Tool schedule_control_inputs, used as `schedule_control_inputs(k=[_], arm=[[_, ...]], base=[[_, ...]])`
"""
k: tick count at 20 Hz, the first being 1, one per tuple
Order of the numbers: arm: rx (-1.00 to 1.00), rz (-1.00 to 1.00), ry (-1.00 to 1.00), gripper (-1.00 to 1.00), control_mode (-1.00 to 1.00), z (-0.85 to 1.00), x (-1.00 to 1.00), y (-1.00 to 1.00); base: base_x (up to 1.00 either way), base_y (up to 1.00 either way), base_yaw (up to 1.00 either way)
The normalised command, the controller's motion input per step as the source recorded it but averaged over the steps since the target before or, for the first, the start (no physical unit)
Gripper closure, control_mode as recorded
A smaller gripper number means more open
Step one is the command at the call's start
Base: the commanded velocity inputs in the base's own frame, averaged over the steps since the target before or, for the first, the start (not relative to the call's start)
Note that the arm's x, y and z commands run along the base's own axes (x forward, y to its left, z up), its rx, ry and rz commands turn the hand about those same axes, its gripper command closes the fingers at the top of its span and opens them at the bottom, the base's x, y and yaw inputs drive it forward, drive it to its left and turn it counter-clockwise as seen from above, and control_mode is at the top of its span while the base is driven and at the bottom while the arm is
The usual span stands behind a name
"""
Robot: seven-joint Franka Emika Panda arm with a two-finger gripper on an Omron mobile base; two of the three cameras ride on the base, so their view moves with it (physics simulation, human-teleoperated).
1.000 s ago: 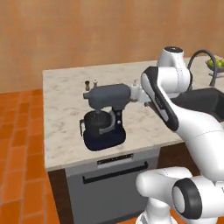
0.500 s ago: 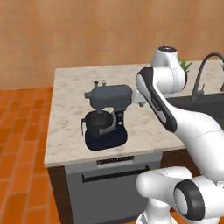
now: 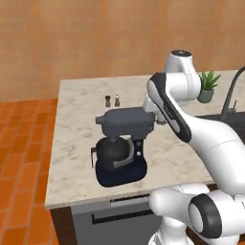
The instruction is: Navigate to the dishwasher.
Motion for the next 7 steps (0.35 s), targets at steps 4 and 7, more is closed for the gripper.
schedule_control_inputs(k=[4,7], arm=[[0.00,0.00,0.00,-1.00,1.00,0.00,0.00,0.00],[0.00,0.00,0.00,-1.00,1.00,0.00,0.00,0.00]], base=[[0.36,-0.09,0.00],[0.37,-0.04,0.01]])
